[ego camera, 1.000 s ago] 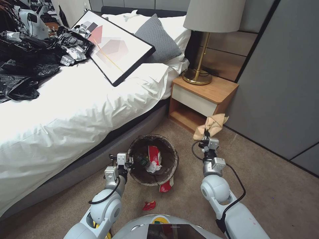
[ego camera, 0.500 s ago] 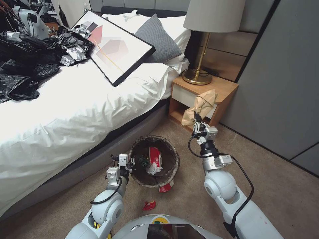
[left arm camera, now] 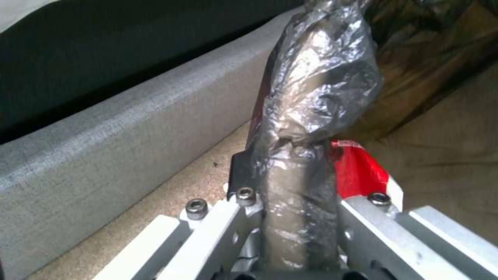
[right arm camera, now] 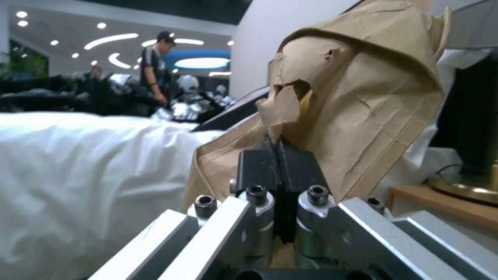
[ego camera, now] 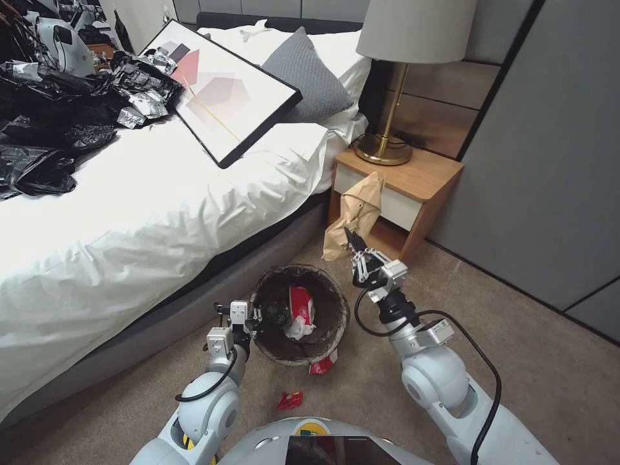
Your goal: Pick up the trash bin, then pick up the garbage from the floor and place it into the trash bin.
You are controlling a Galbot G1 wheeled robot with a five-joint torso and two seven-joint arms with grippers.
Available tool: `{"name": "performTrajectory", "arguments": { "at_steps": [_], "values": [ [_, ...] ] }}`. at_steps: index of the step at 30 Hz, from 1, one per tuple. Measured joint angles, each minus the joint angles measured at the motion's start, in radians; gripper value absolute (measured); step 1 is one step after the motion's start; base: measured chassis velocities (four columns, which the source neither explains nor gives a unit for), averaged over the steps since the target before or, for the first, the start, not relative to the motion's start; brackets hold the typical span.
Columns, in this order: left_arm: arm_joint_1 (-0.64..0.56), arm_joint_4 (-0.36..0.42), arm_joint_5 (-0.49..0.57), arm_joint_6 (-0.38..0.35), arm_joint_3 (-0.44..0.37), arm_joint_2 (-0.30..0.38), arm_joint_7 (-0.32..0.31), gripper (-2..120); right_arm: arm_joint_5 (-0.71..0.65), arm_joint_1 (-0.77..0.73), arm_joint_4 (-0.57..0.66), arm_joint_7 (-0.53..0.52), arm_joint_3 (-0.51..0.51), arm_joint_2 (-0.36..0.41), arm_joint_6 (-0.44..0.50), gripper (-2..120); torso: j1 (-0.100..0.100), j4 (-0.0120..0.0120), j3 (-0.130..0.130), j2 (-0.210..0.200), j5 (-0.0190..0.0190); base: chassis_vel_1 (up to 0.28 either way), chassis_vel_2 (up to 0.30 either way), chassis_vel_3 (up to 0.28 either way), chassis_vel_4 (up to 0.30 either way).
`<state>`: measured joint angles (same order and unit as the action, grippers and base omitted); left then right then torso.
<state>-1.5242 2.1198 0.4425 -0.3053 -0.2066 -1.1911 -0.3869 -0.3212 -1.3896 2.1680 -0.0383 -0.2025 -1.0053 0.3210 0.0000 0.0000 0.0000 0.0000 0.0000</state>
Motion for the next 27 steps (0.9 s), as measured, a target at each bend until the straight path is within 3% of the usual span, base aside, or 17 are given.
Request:
{"name": "performTrajectory", "arguments": {
  "at_steps": [10,27],
  "values": [
    [0.030,-0.007,0.008,-0.008,0.009,0.017,-0.004,3,0.072,-0.068,-0.006,0.051,0.026,0.042,0.018,0,0.000,-0.0003,0.000,0.000,0.0000,0.000,0.000,0.000,0.000],
    [0.000,0.000,-0.027,-0.001,0.020,-0.021,-0.001,3,0.176,-0.098,-0.120,0.086,0.119,0.080,0.062,0,0.000,-0.0001,0.000,0.000,0.0000,0.000,0.000,0.000,0.000]
  ]
}}
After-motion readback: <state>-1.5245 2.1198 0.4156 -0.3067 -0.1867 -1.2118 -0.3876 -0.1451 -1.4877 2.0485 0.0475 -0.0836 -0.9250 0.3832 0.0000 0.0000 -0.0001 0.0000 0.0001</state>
